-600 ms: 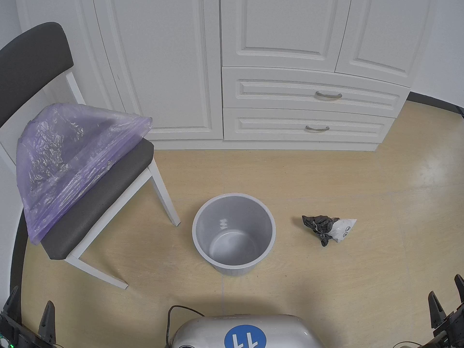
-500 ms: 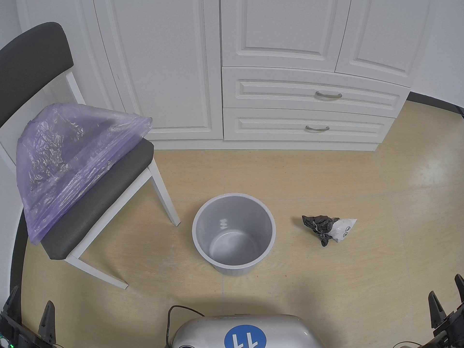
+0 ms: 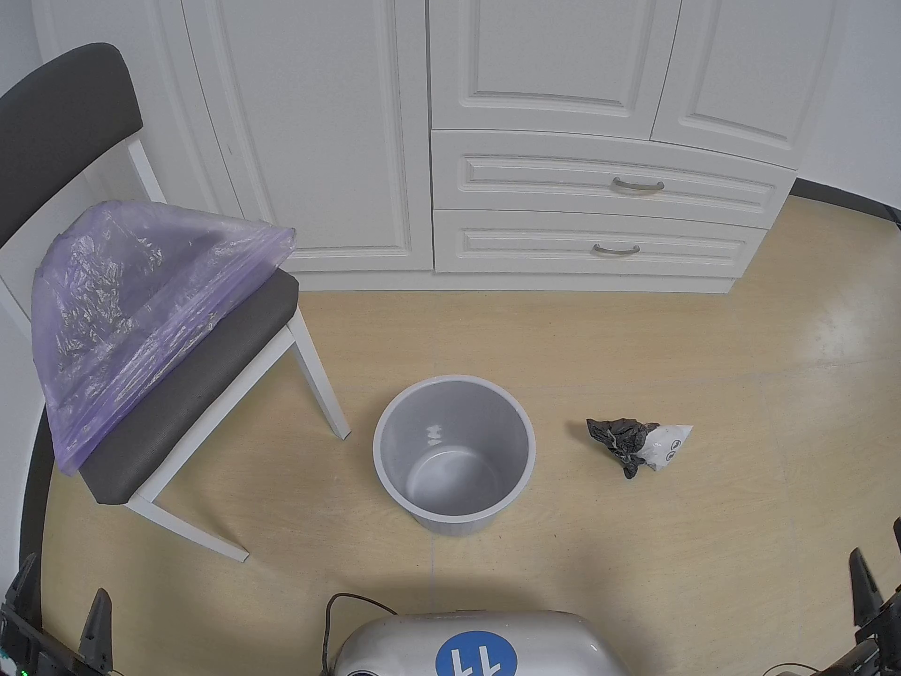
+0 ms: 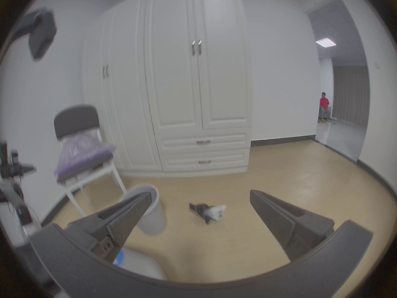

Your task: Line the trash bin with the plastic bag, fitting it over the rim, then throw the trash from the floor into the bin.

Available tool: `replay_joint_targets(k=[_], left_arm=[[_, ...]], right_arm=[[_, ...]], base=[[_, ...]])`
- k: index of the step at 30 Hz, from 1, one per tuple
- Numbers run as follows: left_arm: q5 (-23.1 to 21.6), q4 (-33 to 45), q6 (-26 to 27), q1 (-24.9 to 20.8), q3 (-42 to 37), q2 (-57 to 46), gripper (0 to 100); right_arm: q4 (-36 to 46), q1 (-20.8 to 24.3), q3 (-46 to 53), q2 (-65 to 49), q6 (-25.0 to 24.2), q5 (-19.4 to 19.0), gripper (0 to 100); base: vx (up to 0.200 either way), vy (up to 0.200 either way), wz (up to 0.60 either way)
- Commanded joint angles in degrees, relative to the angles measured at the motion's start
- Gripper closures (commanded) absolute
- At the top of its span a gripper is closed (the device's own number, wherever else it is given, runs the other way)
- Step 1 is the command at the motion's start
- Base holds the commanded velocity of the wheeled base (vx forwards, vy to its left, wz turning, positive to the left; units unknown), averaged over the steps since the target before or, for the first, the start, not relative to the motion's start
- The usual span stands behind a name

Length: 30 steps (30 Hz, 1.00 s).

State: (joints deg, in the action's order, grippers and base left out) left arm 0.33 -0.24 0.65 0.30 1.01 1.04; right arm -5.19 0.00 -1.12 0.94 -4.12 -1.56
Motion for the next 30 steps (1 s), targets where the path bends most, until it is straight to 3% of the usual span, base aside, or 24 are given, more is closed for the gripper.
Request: replay_joint_targets(k=[1, 7, 14, 16, 17, 20, 23, 25, 26, 29, 30], left_arm=[[1.43, -0.02, -1.26, 0.05, -1.01, -1.04, 0], [1.78, -0.11, -2.93, 0.05, -1.01, -1.04, 0], [1.6, -1.78, -3.72, 0.05, -0.48, -1.04, 0], [1.08, -6.35, -4.95, -0.04, 2.33, -1.04, 0], [-0.86, -9.69, -6.89, -0.48, 7.6, 0.11, 0], [-2.44, -8.55, -7.15, -2.77, 14.9, 4.85, 0], [0.11, -1.43, -2.58, -4.0, 24.3, 13.55, 0], [1.69, 0.86, -1.09, -3.73, 26.32, 16.37, 0], [6.17, 4.73, 2.52, -3.47, 30.54, 21.82, 0], [11.01, 7.45, 7.26, -3.47, 33.35, 25.95, 0], [14.88, 9.47, 12.71, -3.47, 34.85, 28.93, 0]], right_arm=[[-5.88, 0.09, -1.95, -0.94, -7.66, 0.24, 0], [-5.79, 0.09, -0.55, -0.94, -7.66, 0.68, 0], [-3.42, 0.09, -5.91, 2.4, -7.31, -0.2, 0], [-2.19, 0.09, -7.49, 3.81, -6.6, -0.29, 0], [-0.87, 0.44, -9.34, 5.57, -5.37, -0.72, 0], [0.27, 0.44, -12.41, 9.87, -3.35, -1.69, 0], [0.45, 0.26, -16.63, 17.43, 1.13, -2.39, 0], [0.45, 0.35, -17.51, 19.45, 2.71, -2.48, 0], [0.45, 0.18, -19.71, 24.11, 5.88, -2.31, 0], [0.27, 0.18, -22.43, 28.42, 8.34, -2.04, 0], [0.27, 0.09, -24.81, 31.93, 10.01, -1.78, 0]], base=[[0.0, 0.0, 0.0], [0.0, 0.0, 0.0], [0.0, 0.0, 0.0], [0.0, 0.0, 0.0], [0.0, 0.0, 0.0], [0.0, 0.0, 0.0], [0.0, 0.0, 0.0], [0.0, 0.0, 0.0], [0.0, 0.0, 0.0], [0.0, 0.0, 0.0], [0.0, 0.0, 0.0]])
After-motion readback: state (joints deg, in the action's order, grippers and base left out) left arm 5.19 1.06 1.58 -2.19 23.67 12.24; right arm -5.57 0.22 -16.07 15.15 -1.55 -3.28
